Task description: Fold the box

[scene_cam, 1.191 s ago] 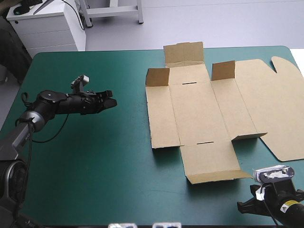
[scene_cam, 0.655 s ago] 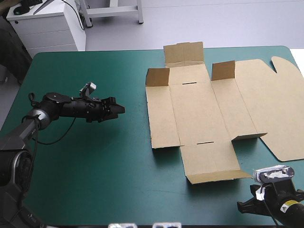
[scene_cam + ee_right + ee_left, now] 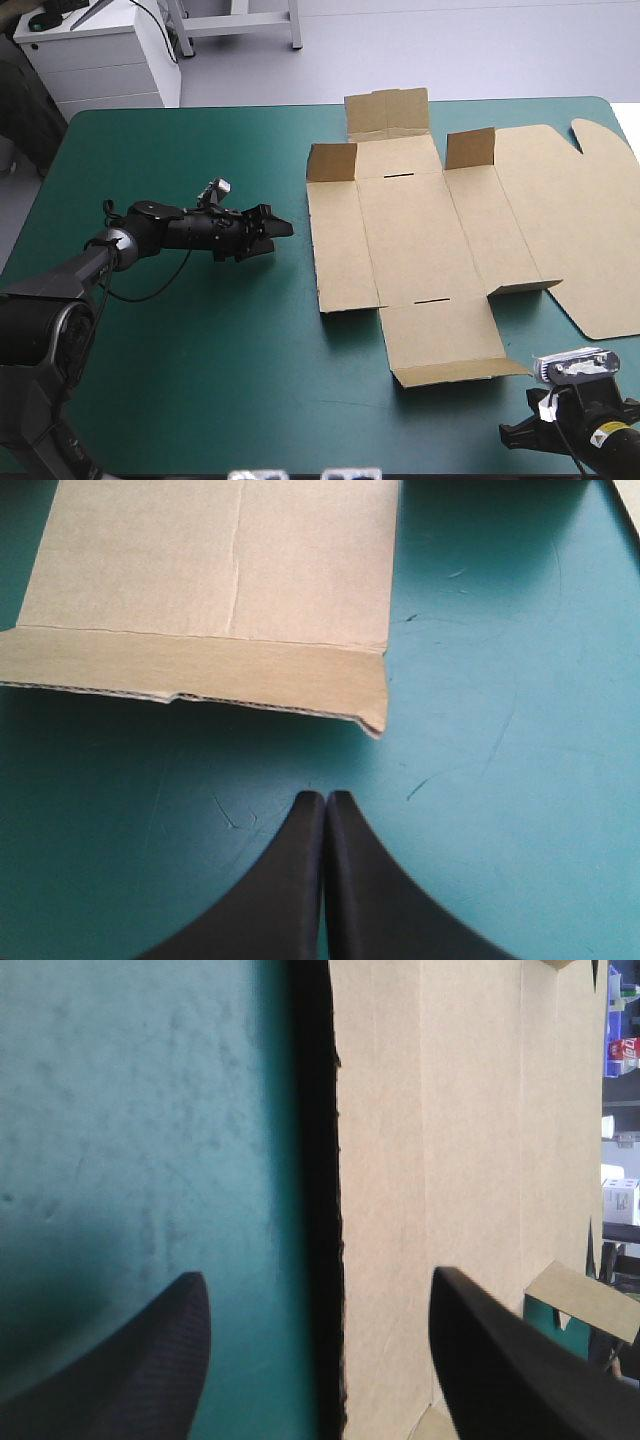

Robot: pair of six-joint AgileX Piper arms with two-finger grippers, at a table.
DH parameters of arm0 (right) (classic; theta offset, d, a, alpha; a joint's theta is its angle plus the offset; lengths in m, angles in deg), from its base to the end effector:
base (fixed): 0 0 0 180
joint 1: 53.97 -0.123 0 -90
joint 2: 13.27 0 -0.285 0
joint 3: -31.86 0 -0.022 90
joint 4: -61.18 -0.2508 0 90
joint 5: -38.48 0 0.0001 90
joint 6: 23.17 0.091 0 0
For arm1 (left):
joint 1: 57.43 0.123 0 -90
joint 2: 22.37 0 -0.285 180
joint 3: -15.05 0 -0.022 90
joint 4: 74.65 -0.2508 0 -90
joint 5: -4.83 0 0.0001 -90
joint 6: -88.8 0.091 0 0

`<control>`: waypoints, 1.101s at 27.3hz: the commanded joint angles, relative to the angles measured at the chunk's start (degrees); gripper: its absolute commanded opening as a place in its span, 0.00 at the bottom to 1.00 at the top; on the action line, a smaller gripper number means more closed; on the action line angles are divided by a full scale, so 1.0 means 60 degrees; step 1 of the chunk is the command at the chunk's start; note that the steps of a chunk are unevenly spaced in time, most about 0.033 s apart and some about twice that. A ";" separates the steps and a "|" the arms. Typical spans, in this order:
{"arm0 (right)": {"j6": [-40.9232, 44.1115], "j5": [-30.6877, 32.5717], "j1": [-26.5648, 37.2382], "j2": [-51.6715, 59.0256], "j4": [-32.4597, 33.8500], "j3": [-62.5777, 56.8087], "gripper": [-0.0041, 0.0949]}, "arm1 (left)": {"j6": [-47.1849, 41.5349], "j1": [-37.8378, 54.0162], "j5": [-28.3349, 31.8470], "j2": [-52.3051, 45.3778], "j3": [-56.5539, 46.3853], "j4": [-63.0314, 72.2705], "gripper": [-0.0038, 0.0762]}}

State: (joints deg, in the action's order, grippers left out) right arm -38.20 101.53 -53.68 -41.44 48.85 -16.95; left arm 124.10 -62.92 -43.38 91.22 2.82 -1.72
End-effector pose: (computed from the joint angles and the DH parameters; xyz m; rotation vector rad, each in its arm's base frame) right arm 0.0462 0.0171 0.2675 -0.2769 2.4034 0.1563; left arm 0.3598 -0.0998 0.2036 -0.1978 2.5221 -1.2482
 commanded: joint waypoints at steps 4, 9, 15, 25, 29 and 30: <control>-0.0086 -0.0473 -0.0041 -0.0091 -0.0108 0.0264 0.02 | 0.0842 -0.0205 -0.0160 0.0040 0.0294 0.1796 0.62; -0.0086 -0.0473 -0.0041 -0.0091 -0.0108 0.0264 0.02 | 0.0885 -0.0398 -0.0172 0.0475 0.0509 0.1790 0.62; -0.0086 -0.0473 -0.0041 -0.0091 -0.0108 0.0264 0.02 | 0.0931 -0.0783 -0.0205 0.0873 0.1121 0.1768 0.62; -0.0086 -0.0473 -0.0041 -0.0091 -0.0091 0.0264 0.02 | 0.0931 -0.1410 -0.0098 0.1684 0.1916 0.1836 0.62; -0.0086 -0.0473 -0.0041 -0.0091 -0.0058 0.0264 0.02 | 0.0931 -0.1610 -0.0093 0.1913 0.1916 0.1896 0.62; -0.0086 -0.0473 -0.0041 -0.0091 -0.0058 0.0264 0.02 | 0.0931 -0.1702 -0.0112 0.2014 0.1916 0.1942 0.62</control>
State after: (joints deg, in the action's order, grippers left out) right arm -38.20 101.48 -53.68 -41.44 48.84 -16.95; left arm 129.55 -70.83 -41.91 103.37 13.62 6.17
